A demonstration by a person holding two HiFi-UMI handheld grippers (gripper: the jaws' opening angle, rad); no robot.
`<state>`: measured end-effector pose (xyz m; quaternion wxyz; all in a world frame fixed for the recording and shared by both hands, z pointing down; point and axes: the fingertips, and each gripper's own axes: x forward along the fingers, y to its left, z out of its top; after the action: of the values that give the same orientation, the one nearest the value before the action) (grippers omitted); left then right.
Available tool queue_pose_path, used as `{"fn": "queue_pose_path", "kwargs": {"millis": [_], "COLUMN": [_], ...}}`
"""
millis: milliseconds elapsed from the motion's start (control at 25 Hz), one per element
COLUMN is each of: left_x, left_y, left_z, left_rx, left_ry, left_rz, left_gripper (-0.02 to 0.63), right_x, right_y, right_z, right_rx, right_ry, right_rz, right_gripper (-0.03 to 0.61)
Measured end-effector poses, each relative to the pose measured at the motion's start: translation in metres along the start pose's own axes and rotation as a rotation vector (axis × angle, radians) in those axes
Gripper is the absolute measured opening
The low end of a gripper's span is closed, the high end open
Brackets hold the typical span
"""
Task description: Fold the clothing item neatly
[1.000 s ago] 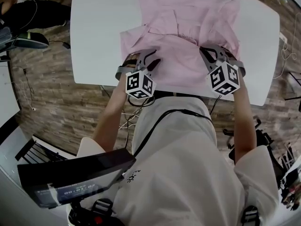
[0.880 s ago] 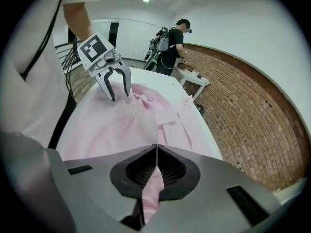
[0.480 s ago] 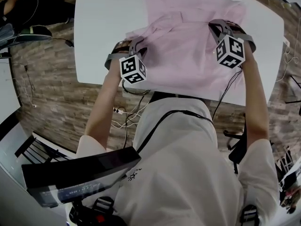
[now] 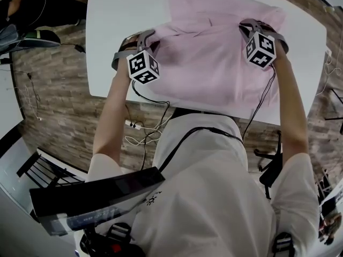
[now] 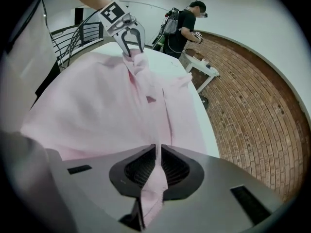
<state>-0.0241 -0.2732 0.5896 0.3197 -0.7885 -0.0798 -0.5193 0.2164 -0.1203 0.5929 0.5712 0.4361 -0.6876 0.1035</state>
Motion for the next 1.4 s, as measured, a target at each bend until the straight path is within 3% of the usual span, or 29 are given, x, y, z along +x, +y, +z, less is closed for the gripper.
{"fn": "queue_pose_path", "kwargs": {"millis": [120, 240, 400, 520, 600, 720, 880, 960, 1200, 1320, 1400], "left_x": [-0.005, -0.011, -0.015, -0.028, -0.036, -0.041, -0.034, -0.023, -0.010, -0.009, -0.003], "left_y": [0.019, 0.045, 0.068, 0.050, 0.024, -0.011, -0.027, -0.027, -0.012, 0.010, 0.029], "left_z": [0.005, 0.001, -0.014, -0.016, -0.017, -0.023, -0.028, -0.031, -0.025, -0.025, -0.026], "left_rx": [-0.110, -0.218, -0.218, -0.214, -0.199, -0.126, 0.037, 0.066, -0.043, -0.195, -0.295], "left_ry": [-0.064, -0.107, -0.078, -0.102, -0.114, -0.114, -0.067, -0.038, -0.108, -0.158, -0.183], "left_rz": [0.018, 0.072, 0.126, 0.023, -0.064, -0.121, -0.065, -0.013, 0.032, 0.026, 0.006], "left_gripper": [0.178, 0.178, 0.178, 0.178, 0.178, 0.179, 0.179, 0.178, 0.176, 0.021, 0.020], "right_x": [0.005, 0.001, -0.014, -0.030, -0.037, -0.045, -0.064, -0.075, -0.095, -0.104, -0.114], "right_y": [-0.001, -0.006, -0.013, -0.016, -0.018, -0.025, -0.037, -0.038, -0.029, -0.019, -0.011], "right_z": [-0.008, -0.009, -0.001, 0.006, 0.004, 0.001, -0.006, -0.013, -0.027, -0.037, -0.046], "right_rx": [0.031, 0.059, 0.090, 0.170, 0.206, 0.273, 0.332, 0.359, 0.434, 0.468, 0.494], "right_ry": [0.011, 0.012, -0.031, -0.095, -0.109, -0.119, -0.121, -0.120, -0.102, -0.088, -0.070], "right_rz": [0.008, -0.017, -0.090, -0.107, -0.122, -0.153, -0.221, -0.251, -0.307, -0.324, -0.343], "right_gripper": [0.079, 0.092, 0.092, 0.092, 0.092, 0.092, 0.092, 0.092, 0.092, 0.092, 0.092]}}
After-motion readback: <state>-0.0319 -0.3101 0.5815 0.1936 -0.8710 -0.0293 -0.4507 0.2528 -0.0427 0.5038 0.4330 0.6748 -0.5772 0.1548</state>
